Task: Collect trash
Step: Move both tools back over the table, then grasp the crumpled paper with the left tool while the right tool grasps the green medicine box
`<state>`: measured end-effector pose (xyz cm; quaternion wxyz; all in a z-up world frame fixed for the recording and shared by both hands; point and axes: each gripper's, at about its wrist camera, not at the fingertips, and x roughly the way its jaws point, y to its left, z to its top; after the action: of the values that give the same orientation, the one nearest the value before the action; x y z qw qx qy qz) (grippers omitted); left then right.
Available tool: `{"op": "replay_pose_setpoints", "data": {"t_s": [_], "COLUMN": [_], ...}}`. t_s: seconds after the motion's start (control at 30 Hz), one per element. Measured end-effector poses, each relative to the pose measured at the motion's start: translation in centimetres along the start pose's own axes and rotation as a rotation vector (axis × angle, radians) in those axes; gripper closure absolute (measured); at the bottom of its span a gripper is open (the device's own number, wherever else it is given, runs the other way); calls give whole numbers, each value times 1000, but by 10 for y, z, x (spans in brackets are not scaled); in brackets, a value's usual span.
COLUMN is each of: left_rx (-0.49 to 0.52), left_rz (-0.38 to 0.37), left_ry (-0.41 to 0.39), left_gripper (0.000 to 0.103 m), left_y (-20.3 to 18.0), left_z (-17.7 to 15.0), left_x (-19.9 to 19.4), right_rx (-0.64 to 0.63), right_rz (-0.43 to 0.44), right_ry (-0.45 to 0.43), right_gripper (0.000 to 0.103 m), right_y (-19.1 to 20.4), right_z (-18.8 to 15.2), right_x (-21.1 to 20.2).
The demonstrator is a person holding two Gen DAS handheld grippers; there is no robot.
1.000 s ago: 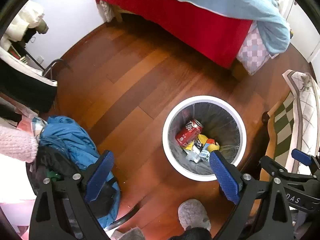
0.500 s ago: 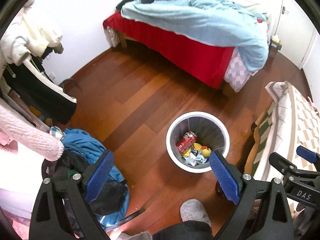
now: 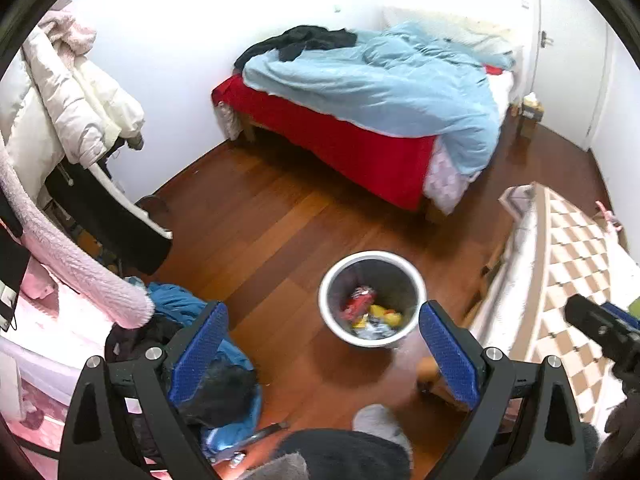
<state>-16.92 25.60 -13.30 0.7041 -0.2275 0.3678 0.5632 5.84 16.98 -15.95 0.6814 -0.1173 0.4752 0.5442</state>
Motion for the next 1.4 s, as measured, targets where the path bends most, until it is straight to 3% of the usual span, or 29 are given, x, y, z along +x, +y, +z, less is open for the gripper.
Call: {"op": "replay_pose_setpoints", "data": {"t_s": [0.13, 0.23, 0.53, 0.7, 0.8, 0.9, 1.03, 1.13, 1.17, 1.2, 1.27, 1.33, 1.4], "left_rx": [34, 89, 275, 404, 415, 488, 559, 593, 604, 614, 601, 600, 603], "left_rz": [4, -25, -134, -226, -398, -469, -493, -484, -480, -473, -500, -521, -528], "left_ry": [-5, 46, 114, 192, 230, 263, 324, 338, 334, 335, 343, 338, 335], "left_gripper": [6, 6, 6, 6, 6, 6, 7, 9, 16, 33, 41, 62, 66], "left_y": [-48, -106, -334, -444, -476, -505, -538, -551, -555, -558, -559, -561, -561], "left_z": [-6, -13, -46, -59, -68, -86, -112, -123, -126, -129, -129, -128, -129], "left_x": [0, 17, 56, 80, 75, 71, 82, 92, 94, 96, 97, 94, 91], "right_rx": [102, 165, 237, 247, 185, 154, 136, 153, 156, 152, 141, 139, 149], "right_rz": [-65, -181, -539, -609, -595, -596, -601, -556, -547, -541, -529, -527, -521], "right_ry": [-27, -20, 76, 133, 136, 143, 171, 177, 180, 188, 199, 204, 202], "right_gripper": [0, 0, 0, 0, 0, 0, 0, 0, 0, 0, 0, 0, 0], "right_y": [-73, -148, -403, -509, -535, -557, -580, -585, -585, -586, -585, -585, -586], "right_z": [-5, -5, 10, 26, 41, 55, 69, 72, 72, 74, 75, 75, 75], "right_x": [-35, -52, -69, -50, -34, -19, 2, 11, 13, 16, 23, 27, 29]}}
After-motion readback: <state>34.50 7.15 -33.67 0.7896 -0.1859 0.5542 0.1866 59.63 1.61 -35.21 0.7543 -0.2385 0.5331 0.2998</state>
